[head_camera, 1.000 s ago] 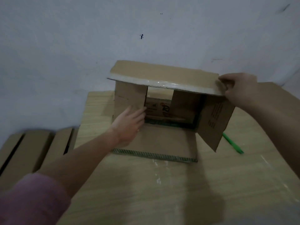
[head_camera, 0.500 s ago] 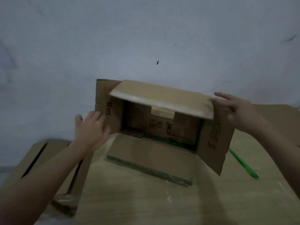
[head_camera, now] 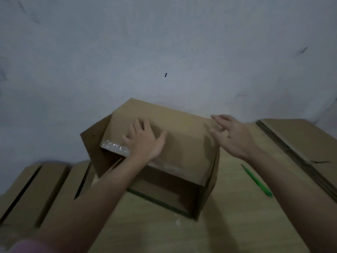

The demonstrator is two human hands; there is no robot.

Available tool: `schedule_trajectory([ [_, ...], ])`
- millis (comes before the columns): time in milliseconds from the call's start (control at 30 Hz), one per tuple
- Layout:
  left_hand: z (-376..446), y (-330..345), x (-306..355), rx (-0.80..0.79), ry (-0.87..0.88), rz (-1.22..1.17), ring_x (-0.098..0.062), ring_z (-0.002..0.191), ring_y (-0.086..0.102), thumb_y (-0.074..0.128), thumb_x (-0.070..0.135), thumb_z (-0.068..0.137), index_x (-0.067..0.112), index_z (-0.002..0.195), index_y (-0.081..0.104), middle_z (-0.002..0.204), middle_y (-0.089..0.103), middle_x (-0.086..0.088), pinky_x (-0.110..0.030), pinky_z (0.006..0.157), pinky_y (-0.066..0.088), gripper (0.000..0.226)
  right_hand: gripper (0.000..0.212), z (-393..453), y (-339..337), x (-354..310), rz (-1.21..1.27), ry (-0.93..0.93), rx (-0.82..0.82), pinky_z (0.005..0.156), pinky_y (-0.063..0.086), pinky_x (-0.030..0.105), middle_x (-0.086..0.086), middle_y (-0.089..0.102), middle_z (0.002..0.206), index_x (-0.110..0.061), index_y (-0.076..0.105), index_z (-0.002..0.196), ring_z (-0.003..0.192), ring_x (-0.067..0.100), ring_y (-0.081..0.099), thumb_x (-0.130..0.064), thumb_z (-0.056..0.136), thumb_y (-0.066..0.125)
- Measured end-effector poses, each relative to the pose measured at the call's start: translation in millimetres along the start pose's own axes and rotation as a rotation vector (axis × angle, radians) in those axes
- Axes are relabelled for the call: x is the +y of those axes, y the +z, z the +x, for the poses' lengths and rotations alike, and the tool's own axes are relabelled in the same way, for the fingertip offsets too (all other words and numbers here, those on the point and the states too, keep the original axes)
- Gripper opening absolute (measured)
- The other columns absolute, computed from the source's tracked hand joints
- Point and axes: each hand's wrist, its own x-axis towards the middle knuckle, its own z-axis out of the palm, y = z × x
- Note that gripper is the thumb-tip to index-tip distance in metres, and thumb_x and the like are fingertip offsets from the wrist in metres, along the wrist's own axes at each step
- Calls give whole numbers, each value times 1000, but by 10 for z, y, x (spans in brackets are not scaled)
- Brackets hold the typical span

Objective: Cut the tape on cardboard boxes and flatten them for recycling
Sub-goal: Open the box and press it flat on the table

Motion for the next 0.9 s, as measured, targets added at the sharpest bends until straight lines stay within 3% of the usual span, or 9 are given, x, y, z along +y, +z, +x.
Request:
schedule_trajectory([
  [67, -141, 96, 154, -73, 27, 7, -25, 144, 0, 34, 63, 91, 17, 150, 9, 158, -4, -9, -52, 112, 6, 79, 59, 30, 134, 2, -74, 84, -240, 112, 13, 25, 9, 17, 157, -18, 31, 147, 143, 22, 18, -39, 95, 48],
  [133, -254, 152, 280, -113, 53, -16, -24, 144, -5, 28, 67, 90, 20, 151, 7, 158, -10, -8, -53, 112, 4, 80, 60, -15, 210, -62, -77, 111, -290, 113, 5, 25, 8, 10, 158, -17, 25, 149, 145, 20, 4, -41, 97, 43],
  [300, -175, 95, 332, -204, 72, -43, -24, 145, -11, 25, 71, 87, 18, 152, 5, 158, -15, -9, -52, 113, 2, 87, 80, -471, 221, -432, -299, 45, -61, 98, 36, 38, 12, 55, 122, -25, 56, 127, 115, 31, 44, -67, 80, 8],
  [433, 102, -125, 126, -374, 316, 80, -23, 146, 1, 36, 73, 85, 25, 151, 8, 159, -6, -1, -51, 113, 6, 87, 45, -725, 204, -489, 145, -187, 130, 67, 39, 28, -6, 54, 74, -16, 71, 79, 78, 18, 53, -45, 85, 38],
  [500, 206, -240, 108, -342, 468, 219, -25, 142, 19, 36, 64, 91, 27, 149, 23, 158, 16, 2, -47, 111, 19, 70, 32, -753, 284, -387, 301, -177, 205, 73, 42, 23, -6, 59, 85, -16, 72, 90, 84, 10, 53, -39, 83, 51],
  [600, 107, -326, 217, -137, 687, 260, -22, 123, 46, 41, 43, 97, 22, 132, 52, 139, 48, 4, -36, 97, 39, 42, 78, -776, 427, -330, 437, 241, 107, 102, 36, 27, -3, 41, 130, -25, 46, 136, 120, 11, 39, -66, 72, 64],
  [667, -111, -271, 306, -150, 747, 160, -19, 122, 47, 38, 47, 96, 22, 130, 53, 137, 50, 4, -34, 100, 36, 44, 115, -762, 470, -392, 650, 536, -86, 106, 35, 32, -5, 31, 141, -28, 27, 145, 127, 13, 36, -81, 50, 64],
  [800, -464, -81, 317, -213, 770, 191, -13, 142, 16, 0, 71, 80, 27, 146, 28, 155, 23, 5, -38, 115, 14, 85, 73, -784, 621, -421, 1328, 756, -316, 94, 44, 31, -12, 48, 127, -33, 34, 135, 117, 12, 45, -56, 72, 62],
  [900, -369, -18, 103, -158, 850, 193, -12, 144, 12, -3, 80, 73, 28, 148, 25, 156, 20, 6, -36, 115, 9, 95, 69, -799, 784, -316, 1454, 923, -93, 83, 51, 39, 5, 61, 121, -20, 43, 131, 106, 23, 59, -37, 71, 74],
])
